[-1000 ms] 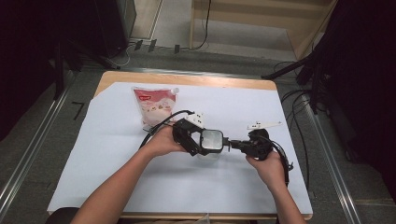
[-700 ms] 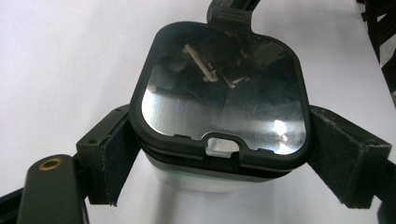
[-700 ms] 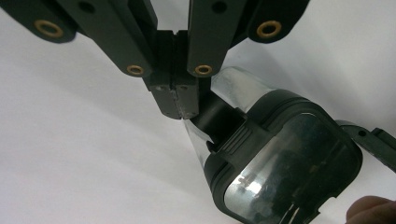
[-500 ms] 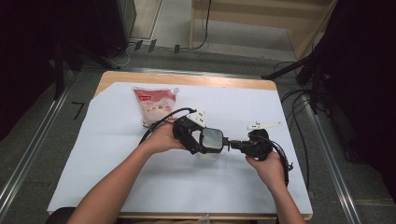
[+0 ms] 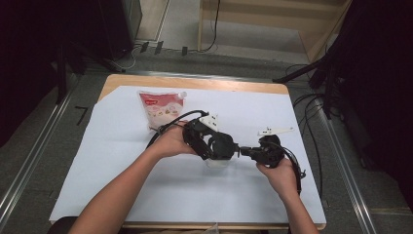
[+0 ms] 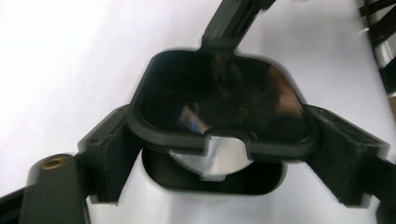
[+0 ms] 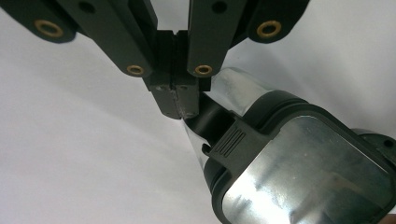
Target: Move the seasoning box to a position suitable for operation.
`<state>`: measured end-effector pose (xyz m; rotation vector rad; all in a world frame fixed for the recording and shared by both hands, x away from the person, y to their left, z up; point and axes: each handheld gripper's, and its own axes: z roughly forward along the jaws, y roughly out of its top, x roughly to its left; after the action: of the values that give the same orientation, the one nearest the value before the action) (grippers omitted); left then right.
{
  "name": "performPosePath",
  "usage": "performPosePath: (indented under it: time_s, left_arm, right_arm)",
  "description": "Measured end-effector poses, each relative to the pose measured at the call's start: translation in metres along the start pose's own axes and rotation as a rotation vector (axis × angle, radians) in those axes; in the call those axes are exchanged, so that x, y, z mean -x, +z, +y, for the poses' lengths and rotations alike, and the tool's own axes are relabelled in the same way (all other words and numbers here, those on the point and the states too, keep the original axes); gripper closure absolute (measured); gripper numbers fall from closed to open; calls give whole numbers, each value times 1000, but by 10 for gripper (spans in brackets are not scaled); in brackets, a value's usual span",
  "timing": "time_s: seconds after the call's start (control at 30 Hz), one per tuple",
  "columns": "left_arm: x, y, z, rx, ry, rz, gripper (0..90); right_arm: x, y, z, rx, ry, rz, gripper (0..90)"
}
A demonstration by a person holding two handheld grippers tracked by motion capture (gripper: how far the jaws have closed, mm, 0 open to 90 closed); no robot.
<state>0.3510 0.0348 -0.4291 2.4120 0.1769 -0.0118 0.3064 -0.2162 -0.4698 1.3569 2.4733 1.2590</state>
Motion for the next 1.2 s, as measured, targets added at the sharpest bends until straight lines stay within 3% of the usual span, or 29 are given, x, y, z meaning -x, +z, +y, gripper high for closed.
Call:
performPosePath:
  time_s: [0.03, 0.07, 0.3, 0.33, 0.8, 0.93, 1.2]
  left_arm:
    - [-2, -3, 1, 38, -19, -79, 263]
    - [-1, -6, 5, 73, -18, -77, 367]
    - [5, -7, 15, 38, -20, -55, 382]
    - [6, -8, 17, 29, -19, -51, 416]
    - [11, -8, 31, -38, -79, -102, 566]
    - [14, -7, 36, -56, -62, -82, 592]
    - [15, -6, 42, -69, -68, -93, 608]
  right_arm:
    - [0, 0, 0, 0, 0, 0, 900]
    - [-1, 0, 0, -7, -1, 6, 900]
    - [-2, 0, 0, -5, -9, 1, 900]
    - [-2, 0, 0, -5, -11, 1, 900]
    - [-2, 0, 0, -6, -11, 1, 900]
    - [-2, 0, 0, -5, -8, 3, 900]
    - [-2, 0, 0, -3, -6, 6, 900]
